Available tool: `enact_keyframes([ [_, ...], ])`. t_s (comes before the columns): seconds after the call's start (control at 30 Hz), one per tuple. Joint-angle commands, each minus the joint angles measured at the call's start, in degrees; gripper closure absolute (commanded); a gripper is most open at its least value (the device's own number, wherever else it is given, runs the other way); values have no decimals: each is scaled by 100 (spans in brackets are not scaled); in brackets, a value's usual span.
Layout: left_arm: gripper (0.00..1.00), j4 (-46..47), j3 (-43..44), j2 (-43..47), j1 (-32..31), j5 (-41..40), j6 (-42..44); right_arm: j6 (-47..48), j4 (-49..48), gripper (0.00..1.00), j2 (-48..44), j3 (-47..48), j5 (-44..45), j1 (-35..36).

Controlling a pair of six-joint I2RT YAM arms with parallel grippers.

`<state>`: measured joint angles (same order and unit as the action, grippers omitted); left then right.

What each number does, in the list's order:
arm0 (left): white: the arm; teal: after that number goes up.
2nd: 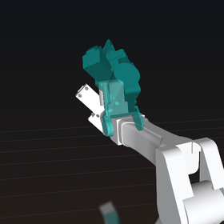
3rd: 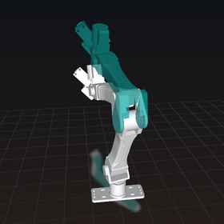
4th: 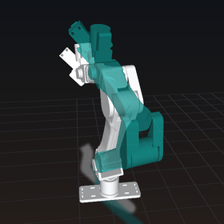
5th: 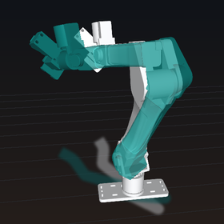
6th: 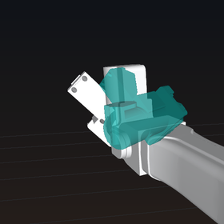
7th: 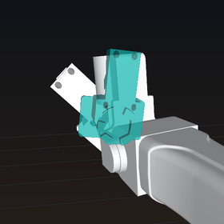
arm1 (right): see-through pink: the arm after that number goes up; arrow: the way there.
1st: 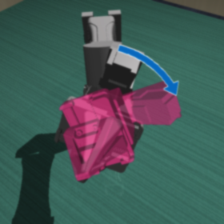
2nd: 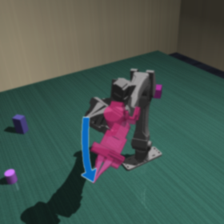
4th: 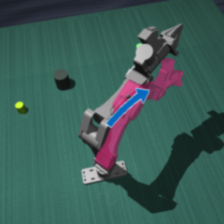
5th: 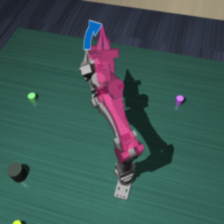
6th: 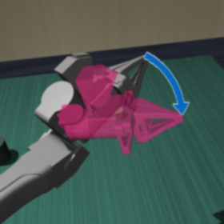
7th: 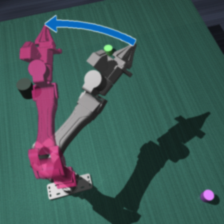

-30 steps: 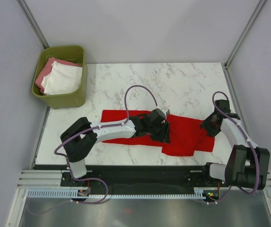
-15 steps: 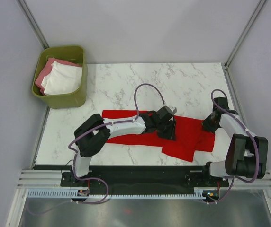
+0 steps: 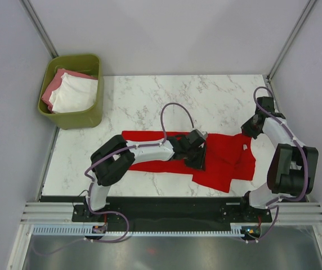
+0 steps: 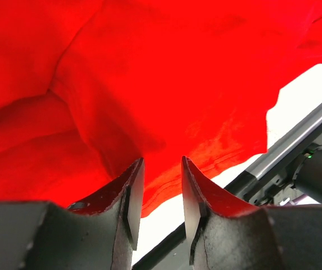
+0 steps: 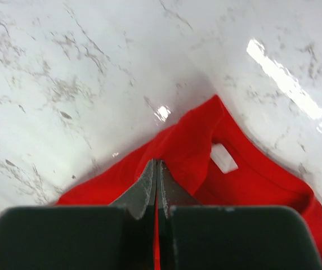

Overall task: Fold and stack the t-shirts
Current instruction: Fold the tshirt

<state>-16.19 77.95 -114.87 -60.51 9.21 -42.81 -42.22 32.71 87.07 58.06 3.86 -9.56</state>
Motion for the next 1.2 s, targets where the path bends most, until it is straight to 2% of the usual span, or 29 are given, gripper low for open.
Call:
enact_keyframes([
  [0.0, 61, 28, -78, -62, -22, -42, 106, 47, -177, 100, 511, 520, 19, -19],
  [0.3, 61, 1, -193, -150, -13, -42, 150, 144, -291, 100, 1470, 1347, 168, -90],
  [0.37, 61, -25, -201, -159, -13, -25, 159, 135, -291, 97, 1611, 1470, 203, -133],
  [0.4, 61, -16, -202, -167, -22, -25, 167, 126, -291, 94, 1716, 1584, 212, -160],
  [0.43, 61, -34, -202, -167, -22, -33, 159, 126, -300, 85, 1769, 1646, 203, -230],
  [0.5, 61, -51, -202, -159, -13, -34, 176, 178, -300, 74, 1910, 1856, 194, -300],
  [0.53, 61, -60, -193, -141, -13, -42, 176, 205, -300, 65, 1945, 1927, 186, -344],
  [0.73, 57, -288, 17, 96, 4, -165, 202, 521, -256, 47, 1832, 2157, -192, -380],
  [0.97, 51, -509, 308, 421, 355, 63, 62, 776, -46, 45, 928, 1359, -377, -380],
  [1.17, 47, -561, 413, 483, 1093, 353, 62, 733, -124, 46, 864, 909, -649, -380],
])
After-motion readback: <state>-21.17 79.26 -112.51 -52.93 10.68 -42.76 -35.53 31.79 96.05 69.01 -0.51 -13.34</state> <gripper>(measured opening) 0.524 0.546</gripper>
